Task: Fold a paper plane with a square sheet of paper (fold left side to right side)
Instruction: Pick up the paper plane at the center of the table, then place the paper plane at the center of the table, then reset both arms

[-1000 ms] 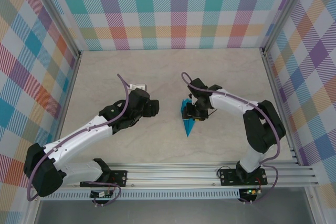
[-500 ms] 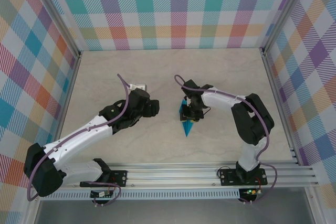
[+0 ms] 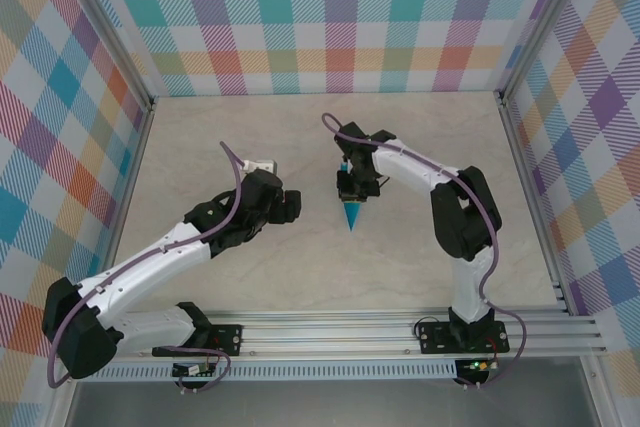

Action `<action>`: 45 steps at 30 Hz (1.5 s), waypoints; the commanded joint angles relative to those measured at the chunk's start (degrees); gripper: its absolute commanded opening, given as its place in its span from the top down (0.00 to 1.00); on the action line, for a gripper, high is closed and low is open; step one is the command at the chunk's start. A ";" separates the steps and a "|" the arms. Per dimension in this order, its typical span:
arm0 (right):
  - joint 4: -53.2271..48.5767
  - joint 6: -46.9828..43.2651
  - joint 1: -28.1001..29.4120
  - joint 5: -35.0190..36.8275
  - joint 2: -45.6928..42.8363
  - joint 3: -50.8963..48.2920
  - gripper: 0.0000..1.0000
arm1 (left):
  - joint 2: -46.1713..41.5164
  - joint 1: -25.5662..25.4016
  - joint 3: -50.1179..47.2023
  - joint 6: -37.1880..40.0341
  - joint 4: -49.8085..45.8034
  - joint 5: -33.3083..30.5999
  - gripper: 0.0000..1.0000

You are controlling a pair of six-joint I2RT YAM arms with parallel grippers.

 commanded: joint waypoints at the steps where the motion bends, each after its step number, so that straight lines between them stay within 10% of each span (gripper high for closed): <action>1: -6.44 -1.27 -1.20 1.27 5.31 7.07 0.90 | -1.73 0.51 0.18 1.66 -1.78 -2.06 0.09; 13: -12.25 -2.67 -1.52 2.21 18.30 22.38 0.87 | -1.92 0.55 -0.32 1.92 -1.89 -0.98 0.08; 27: -13.17 -5.00 -1.41 2.67 12.55 19.04 0.74 | -2.21 0.51 0.50 1.55 -1.43 -2.28 0.07; 37: -15.66 -6.57 -1.33 8.03 -2.57 11.12 0.50 | -4.57 5.96 1.49 0.89 -0.38 -3.33 0.00; 45: -9.64 -11.73 -3.46 21.23 -19.11 1.27 0.15 | -3.64 22.10 1.37 3.40 3.29 1.75 0.00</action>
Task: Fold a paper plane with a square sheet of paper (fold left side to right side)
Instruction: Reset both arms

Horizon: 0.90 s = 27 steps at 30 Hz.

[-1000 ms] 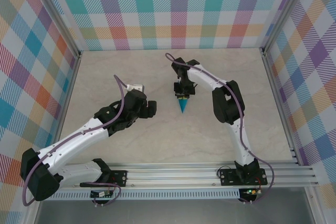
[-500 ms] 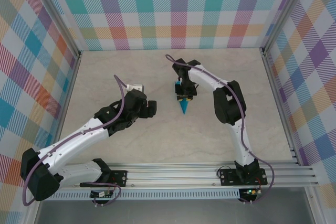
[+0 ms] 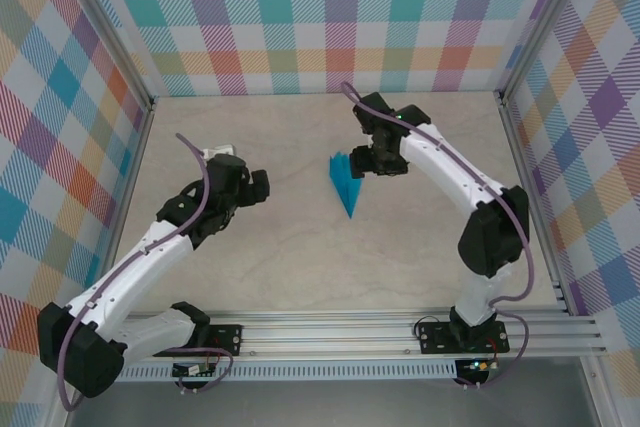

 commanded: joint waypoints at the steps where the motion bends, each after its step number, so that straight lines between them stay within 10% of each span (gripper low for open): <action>1: 4.32 -3.26 -2.10 8.19 -7.47 -5.96 0.10 | 0.24 7.77 0.45 1.13 4.96 1.71 0.00; 15: 45.87 -14.78 -19.94 12.18 -28.64 -49.84 0.00 | 11.98 14.48 -11.33 10.37 31.43 -14.76 0.00; 27: 87.62 -20.10 -24.41 -0.83 -19.24 -64.84 0.01 | 21.10 15.59 -23.41 23.37 59.81 -4.57 0.00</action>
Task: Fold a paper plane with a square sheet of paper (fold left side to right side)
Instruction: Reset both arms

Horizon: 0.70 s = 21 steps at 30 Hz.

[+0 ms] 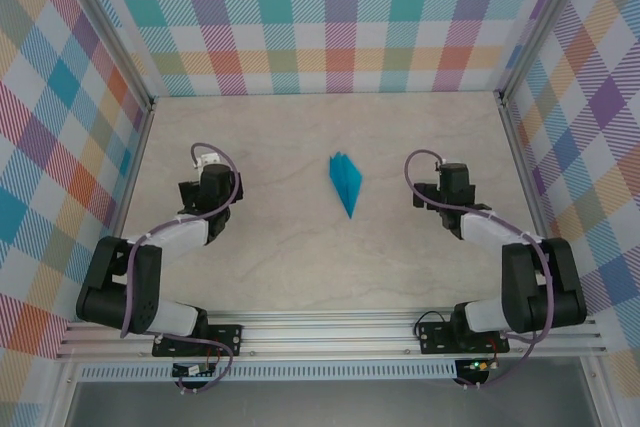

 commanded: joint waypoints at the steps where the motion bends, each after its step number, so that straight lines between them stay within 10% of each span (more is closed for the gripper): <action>1: 18.65 -4.21 -0.98 -4.95 3.19 -1.60 0.00 | 2.11 1.90 -3.82 3.80 14.80 5.24 0.00; 10: 39.20 -2.42 -8.44 -21.05 7.69 -10.09 0.01 | 8.65 7.42 -12.31 2.04 35.30 18.05 0.00; 21: 37.47 -2.39 -9.27 -22.55 7.44 -9.57 0.00 | 8.27 7.88 -9.97 2.34 29.82 20.07 0.00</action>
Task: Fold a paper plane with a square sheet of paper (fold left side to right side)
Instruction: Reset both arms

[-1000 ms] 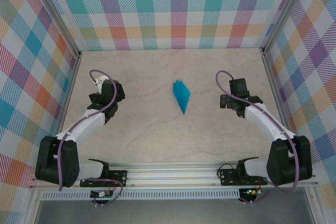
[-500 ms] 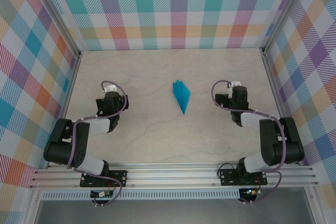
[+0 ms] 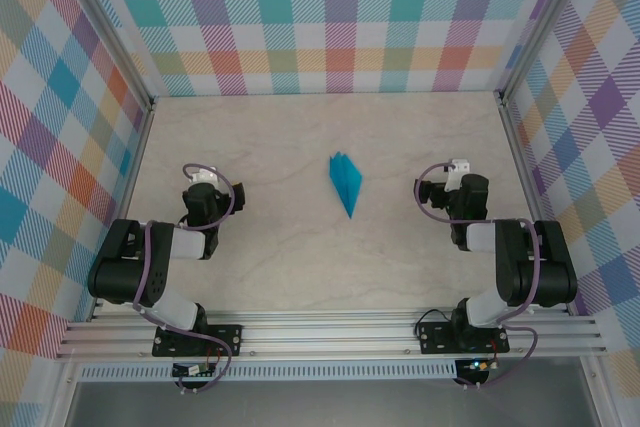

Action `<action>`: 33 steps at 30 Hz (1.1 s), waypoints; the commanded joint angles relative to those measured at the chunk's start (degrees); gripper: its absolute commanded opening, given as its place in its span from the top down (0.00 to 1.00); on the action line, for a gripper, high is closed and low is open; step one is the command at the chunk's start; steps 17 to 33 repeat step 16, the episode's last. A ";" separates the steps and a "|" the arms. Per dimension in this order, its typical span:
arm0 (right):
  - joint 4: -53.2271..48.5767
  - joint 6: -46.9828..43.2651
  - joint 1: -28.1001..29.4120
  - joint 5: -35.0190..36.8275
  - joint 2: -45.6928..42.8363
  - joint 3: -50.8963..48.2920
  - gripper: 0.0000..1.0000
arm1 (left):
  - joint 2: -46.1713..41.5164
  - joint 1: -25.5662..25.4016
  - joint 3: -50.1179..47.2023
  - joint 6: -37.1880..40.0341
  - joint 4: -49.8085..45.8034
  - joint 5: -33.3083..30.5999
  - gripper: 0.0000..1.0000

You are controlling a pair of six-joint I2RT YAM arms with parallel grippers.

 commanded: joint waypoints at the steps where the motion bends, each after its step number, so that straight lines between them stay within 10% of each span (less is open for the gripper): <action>1: 3.09 0.71 -0.02 -1.88 0.14 0.31 0.01 | 0.33 0.71 1.08 0.33 2.28 1.12 0.00; 33: 2.91 0.54 0.20 -1.59 0.16 0.43 0.00 | 0.33 0.62 1.12 0.34 2.28 1.13 0.00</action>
